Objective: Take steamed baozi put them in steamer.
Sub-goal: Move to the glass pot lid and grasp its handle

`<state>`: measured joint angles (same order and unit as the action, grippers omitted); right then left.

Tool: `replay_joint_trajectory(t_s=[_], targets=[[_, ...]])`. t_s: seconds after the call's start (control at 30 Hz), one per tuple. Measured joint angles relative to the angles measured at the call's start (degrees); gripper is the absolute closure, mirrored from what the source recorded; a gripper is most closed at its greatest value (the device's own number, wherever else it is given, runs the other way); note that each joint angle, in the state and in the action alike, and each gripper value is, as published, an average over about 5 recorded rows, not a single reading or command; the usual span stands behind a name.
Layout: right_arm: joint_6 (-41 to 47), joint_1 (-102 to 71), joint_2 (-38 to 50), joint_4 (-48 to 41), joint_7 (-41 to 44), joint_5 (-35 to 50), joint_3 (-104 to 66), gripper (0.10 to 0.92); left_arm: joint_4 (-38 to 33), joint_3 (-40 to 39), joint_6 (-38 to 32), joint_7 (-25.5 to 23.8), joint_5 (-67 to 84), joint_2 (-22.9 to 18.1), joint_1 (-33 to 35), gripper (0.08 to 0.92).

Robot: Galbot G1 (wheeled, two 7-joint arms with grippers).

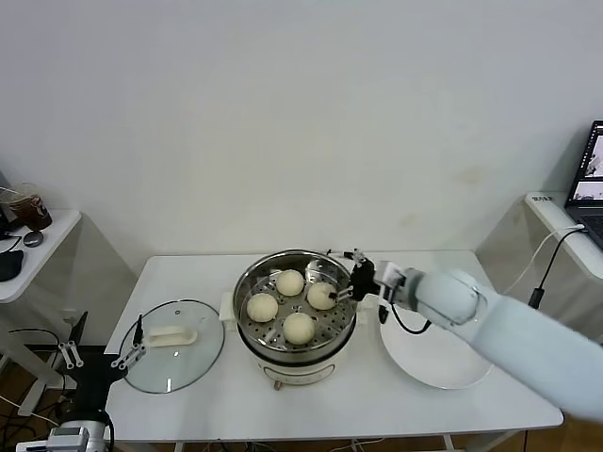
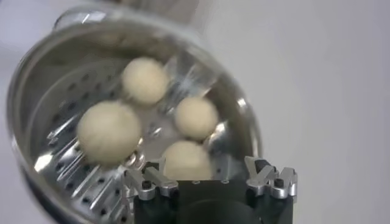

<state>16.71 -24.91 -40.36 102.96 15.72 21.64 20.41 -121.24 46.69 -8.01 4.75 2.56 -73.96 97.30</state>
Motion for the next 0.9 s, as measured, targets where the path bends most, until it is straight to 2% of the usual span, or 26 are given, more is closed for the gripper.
replay_joint_trajectory(t_s=[0.3,0.5,0.7,0.9], targets=[[-19.5,-30.8,-12.1,1.2,-1.4,-12.5,-30.0,0.203,1.6,-0.9,-3.8,0.6,-0.8,-1.0,0.3,0.177],[-29.4,-45.8,-22.3,3.3,-0.9,-16.3,-46.1,0.203,3.6,-1.7,-7.9,2.0,-4.0,-1.9,0.7,0.177],[-33.4,-56.0,-29.9,6.3,-1.4,-15.3,-58.6,0.203,7.8,-0.9,-12.3,5.2,-13.4,-1.6,-0.1,0.177],[-33.0,-62.4,-35.2,8.9,-2.6,-12.9,-67.3,0.203,14.8,0.8,-14.5,9.3,-29.8,0.4,-1.7,0.177]])
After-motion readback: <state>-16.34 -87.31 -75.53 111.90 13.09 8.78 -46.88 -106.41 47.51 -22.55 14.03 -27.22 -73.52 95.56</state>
